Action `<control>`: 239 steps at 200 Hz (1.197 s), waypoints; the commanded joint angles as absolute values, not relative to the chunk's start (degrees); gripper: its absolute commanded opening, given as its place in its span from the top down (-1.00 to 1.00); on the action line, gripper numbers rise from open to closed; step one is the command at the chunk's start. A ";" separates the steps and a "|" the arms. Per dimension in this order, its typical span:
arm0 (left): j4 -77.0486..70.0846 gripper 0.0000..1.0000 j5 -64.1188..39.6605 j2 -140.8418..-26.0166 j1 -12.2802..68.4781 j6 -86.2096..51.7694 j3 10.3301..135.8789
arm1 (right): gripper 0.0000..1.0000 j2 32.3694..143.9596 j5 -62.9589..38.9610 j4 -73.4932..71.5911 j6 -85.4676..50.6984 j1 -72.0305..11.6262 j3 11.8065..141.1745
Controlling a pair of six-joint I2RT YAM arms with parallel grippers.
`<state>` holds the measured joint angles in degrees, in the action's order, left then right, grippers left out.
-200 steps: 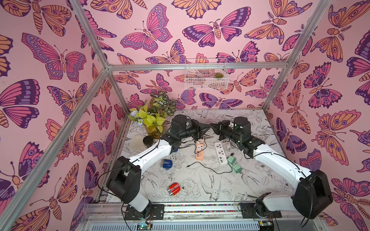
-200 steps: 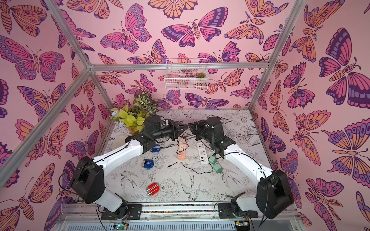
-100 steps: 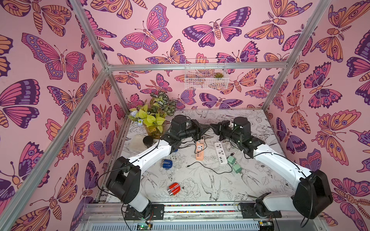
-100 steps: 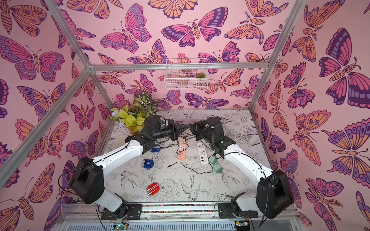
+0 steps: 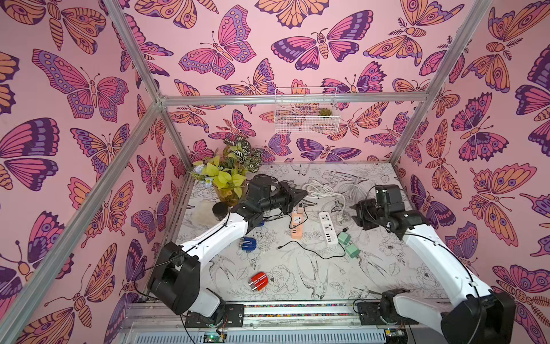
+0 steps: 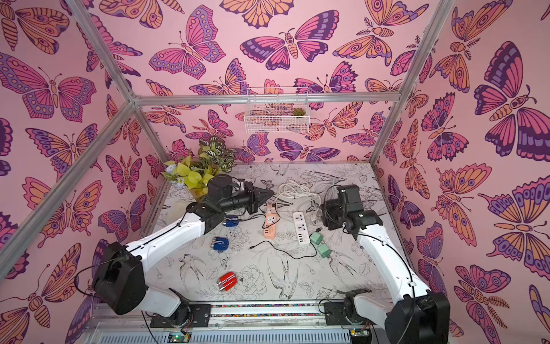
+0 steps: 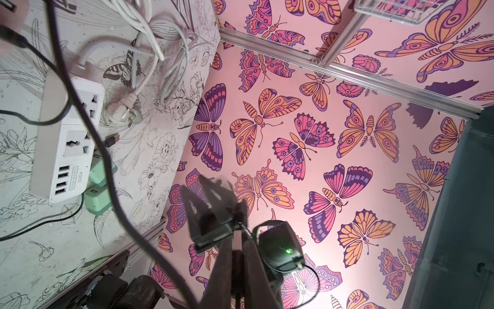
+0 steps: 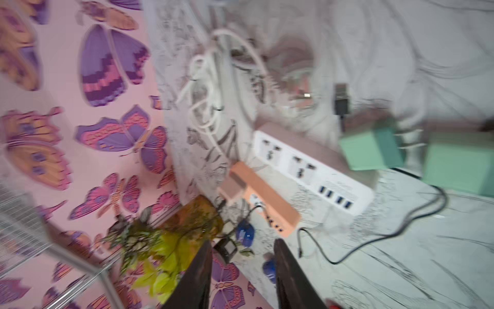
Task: Charge the electric shaver
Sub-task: Pick up the plug from the center of the board.
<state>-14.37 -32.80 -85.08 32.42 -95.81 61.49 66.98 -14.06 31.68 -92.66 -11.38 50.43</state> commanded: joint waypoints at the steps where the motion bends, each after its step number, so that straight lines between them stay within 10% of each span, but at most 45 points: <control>1: -12.92 1.00 -33.28 -84.42 32.08 -93.44 60.97 | 0.08 69.50 -17.57 28.58 -102.10 -13.96 44.98; 239: -12.83 1.00 -34.25 -84.00 30.94 -94.04 60.60 | -0.24 87.45 -13.13 27.74 -102.21 -6.53 47.57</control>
